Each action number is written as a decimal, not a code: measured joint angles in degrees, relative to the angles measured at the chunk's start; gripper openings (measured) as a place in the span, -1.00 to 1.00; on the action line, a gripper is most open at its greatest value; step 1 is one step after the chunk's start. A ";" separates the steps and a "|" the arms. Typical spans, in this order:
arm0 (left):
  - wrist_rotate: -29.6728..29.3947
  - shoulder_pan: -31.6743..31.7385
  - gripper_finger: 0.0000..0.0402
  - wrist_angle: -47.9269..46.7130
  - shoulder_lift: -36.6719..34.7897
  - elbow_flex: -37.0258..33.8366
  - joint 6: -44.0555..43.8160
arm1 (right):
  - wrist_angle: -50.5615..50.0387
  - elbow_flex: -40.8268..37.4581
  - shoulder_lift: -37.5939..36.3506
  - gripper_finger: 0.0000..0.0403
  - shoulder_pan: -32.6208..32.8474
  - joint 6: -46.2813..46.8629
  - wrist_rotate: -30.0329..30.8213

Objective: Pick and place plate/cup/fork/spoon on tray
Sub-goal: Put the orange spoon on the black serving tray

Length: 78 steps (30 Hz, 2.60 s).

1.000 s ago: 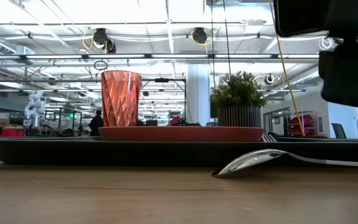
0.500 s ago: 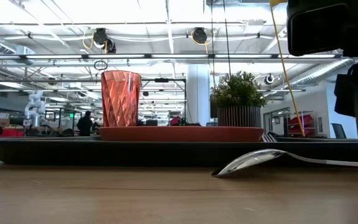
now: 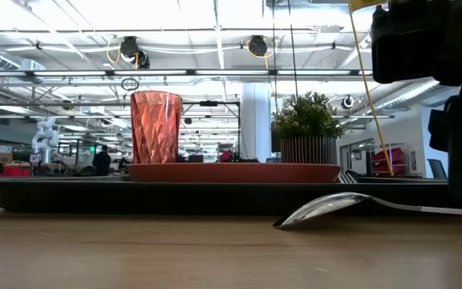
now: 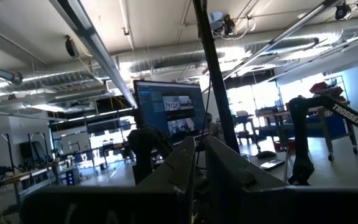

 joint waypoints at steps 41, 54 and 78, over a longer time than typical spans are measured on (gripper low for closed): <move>-0.63 0.00 -0.79 -0.76 0.02 0.00 0.24 | 23.30 -0.15 3.17 -0.25 2.78 1.74 -2.74; -0.66 0.01 -0.79 -0.83 0.02 0.00 0.72 | 70.78 -0.04 2.17 -0.25 0.12 -30.25 24.20; -0.76 0.02 -0.79 -0.70 -0.28 0.00 6.11 | -44.12 52.84 13.40 -0.25 -0.81 4.98 10.74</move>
